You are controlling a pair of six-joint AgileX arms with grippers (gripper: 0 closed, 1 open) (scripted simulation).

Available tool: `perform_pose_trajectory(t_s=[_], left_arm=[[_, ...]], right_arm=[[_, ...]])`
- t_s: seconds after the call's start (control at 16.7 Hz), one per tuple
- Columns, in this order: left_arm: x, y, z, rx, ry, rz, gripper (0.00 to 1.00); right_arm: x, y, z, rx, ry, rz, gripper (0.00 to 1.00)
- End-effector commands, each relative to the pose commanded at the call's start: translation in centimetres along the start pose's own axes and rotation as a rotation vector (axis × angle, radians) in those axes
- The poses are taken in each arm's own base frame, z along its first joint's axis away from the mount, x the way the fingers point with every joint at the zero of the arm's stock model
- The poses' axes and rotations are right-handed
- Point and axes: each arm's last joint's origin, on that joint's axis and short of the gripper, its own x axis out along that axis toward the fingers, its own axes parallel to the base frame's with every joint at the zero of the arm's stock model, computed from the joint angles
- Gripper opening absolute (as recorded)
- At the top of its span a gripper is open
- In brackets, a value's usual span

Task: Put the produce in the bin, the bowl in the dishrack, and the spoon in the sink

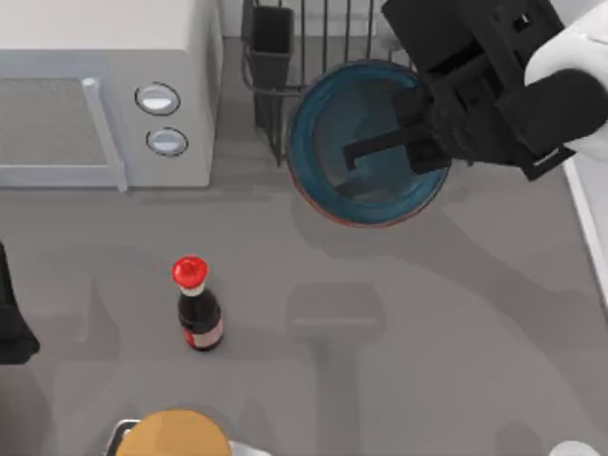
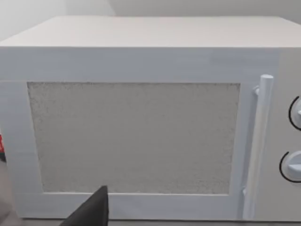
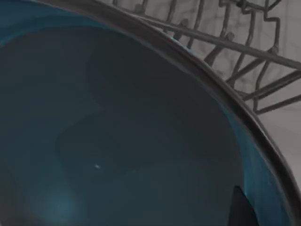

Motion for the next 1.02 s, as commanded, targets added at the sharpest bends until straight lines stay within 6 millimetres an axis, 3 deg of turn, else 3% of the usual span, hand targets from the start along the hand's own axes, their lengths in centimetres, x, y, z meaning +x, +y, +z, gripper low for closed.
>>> perform_pose_trajectory(t_s=[0.3, 0.48, 0.6, 1.02], left_arm=[[0.0, 0.0, 0.0, 0.000, 0.000, 0.000, 1.00], [0.0, 0.0, 0.0, 0.000, 0.000, 0.000, 1.00], [0.0, 0.0, 0.0, 0.000, 0.000, 0.000, 1.00], [0.0, 0.0, 0.0, 0.000, 0.000, 0.000, 1.00]], right_arm=[[-7.2, 3.5, 3.3, 0.066, -0.514, -0.094, 0.00], [-11.9, 3.7, 4.2, 0.179, -0.696, -0.134, 0.00], [-14.0, 3.5, 4.4, 0.237, -0.755, -0.145, 0.00], [-14.4, 3.4, 4.5, 0.253, -0.768, -0.150, 0.00]])
